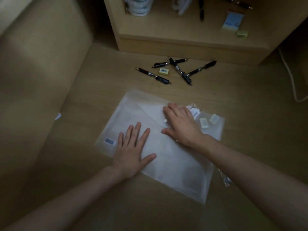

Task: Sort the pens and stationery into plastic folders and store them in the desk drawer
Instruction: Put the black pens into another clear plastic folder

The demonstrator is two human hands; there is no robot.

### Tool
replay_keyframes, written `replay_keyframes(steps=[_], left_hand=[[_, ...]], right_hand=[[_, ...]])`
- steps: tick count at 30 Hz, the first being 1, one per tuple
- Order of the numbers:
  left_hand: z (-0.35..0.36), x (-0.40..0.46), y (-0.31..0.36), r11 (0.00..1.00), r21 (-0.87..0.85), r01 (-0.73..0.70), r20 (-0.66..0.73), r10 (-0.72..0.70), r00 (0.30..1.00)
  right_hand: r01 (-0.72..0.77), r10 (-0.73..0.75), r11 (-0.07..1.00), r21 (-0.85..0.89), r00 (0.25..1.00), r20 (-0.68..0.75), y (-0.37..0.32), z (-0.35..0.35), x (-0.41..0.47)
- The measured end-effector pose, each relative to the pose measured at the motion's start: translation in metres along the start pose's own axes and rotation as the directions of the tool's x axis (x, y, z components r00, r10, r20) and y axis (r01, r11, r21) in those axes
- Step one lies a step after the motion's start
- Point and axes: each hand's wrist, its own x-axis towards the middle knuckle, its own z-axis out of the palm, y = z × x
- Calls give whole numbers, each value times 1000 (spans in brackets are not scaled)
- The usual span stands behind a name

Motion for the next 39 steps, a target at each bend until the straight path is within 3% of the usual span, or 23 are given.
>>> replay_keyframes(steps=[2, 7, 9, 13, 16, 20, 22, 25, 26, 29, 31, 36, 39], left_hand=[[0, 0, -10, 998, 27, -57, 32, 56, 998], [0, 1, -17, 992, 62, -113, 55, 110, 992], [-1, 2, -19, 990, 55, -126, 57, 123, 991], [-4, 2, -25, 981, 80, -175, 82, 169, 982], [-9, 2, -32, 974, 71, -216, 98, 209, 973], [-14, 1, -34, 967, 122, -225, 122, 211, 970], [-14, 3, -37, 963, 124, -241, 117, 227, 967], [-19, 3, -48, 954, 98, -283, 77, 276, 958], [-21, 2, -54, 956, 60, -287, 67, 283, 957], [-26, -5, -67, 956, -61, -288, 19, 290, 957], [-26, -7, -73, 963, -78, -257, -42, 255, 966], [-34, -1, -70, 964, -223, -146, -314, 71, 947], [-48, 4, -39, 878, -408, -249, -399, 74, 914]], right_hand=[[53, -53, 999, -12, 998, -13, 4, 6, -1], [180, -230, 967, -179, 921, -314, 9, 27, -5], [213, -276, 954, -210, 898, -344, 10, 28, -6], [147, -170, 984, -102, 945, -279, 6, 18, -9], [-1, 30, 991, 133, 977, -213, 3, 10, -13], [-212, 362, 847, 488, 902, -236, 11, -13, -14], [-302, 494, 672, 676, 863, -106, 14, -26, -14], [-295, 620, 313, 902, 784, 41, 26, -46, -17], [-296, 632, 264, 918, 772, 67, 33, -50, -22], [-422, 638, 309, 852, 756, 143, 50, -50, -41], [-454, 640, 275, 847, 744, 191, 55, -40, -52], [-408, 638, 209, 889, 746, 192, 57, -27, -64], [-373, 592, 193, 907, 782, 196, 54, -26, -69]])
